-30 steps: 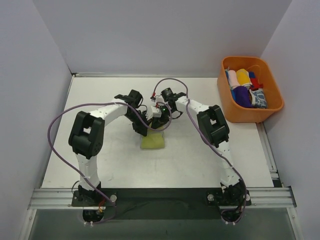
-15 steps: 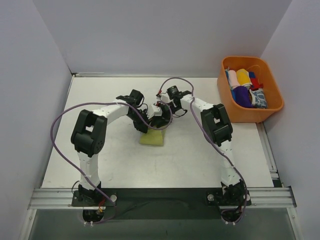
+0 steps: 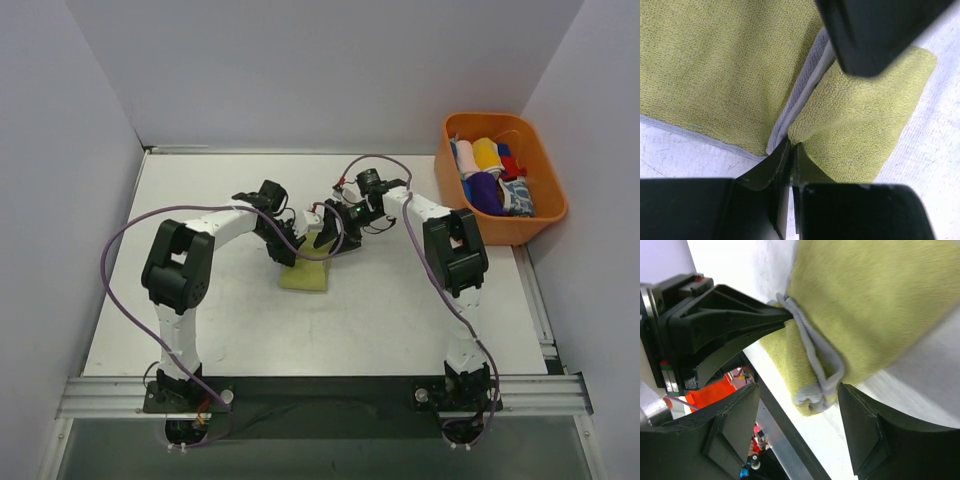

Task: Roll the towels
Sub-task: Roll the towel

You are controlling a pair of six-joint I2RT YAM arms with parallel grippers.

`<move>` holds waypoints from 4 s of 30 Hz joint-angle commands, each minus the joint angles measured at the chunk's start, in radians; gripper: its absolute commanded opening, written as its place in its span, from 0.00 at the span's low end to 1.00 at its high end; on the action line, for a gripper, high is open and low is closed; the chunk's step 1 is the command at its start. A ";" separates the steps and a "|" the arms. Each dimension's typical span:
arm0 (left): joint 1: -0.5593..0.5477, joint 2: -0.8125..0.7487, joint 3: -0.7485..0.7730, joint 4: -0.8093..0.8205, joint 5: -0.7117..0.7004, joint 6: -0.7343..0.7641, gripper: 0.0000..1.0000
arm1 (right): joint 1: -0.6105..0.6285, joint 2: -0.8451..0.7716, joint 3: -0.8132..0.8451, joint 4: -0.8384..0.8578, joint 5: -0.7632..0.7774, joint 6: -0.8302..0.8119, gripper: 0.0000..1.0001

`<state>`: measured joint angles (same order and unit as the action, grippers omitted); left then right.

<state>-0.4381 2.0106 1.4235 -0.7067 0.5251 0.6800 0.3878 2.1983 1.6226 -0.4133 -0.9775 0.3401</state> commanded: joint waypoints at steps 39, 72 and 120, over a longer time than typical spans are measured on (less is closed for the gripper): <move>0.020 -0.481 -0.391 0.337 -0.048 -0.229 0.80 | 0.092 0.175 0.103 -0.351 0.298 -0.392 0.12; -0.228 -0.201 -0.313 0.057 -0.007 0.105 0.04 | -0.021 -0.066 -0.136 -0.158 0.200 -0.386 0.41; 0.033 0.415 0.262 -0.574 0.216 0.010 0.03 | 0.576 -0.499 -0.560 0.404 0.642 -1.085 0.59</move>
<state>-0.4095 2.3760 1.6932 -1.3739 0.8898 0.6170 0.9520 1.6733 1.0760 -0.0704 -0.3630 -0.6682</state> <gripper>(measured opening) 0.200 0.593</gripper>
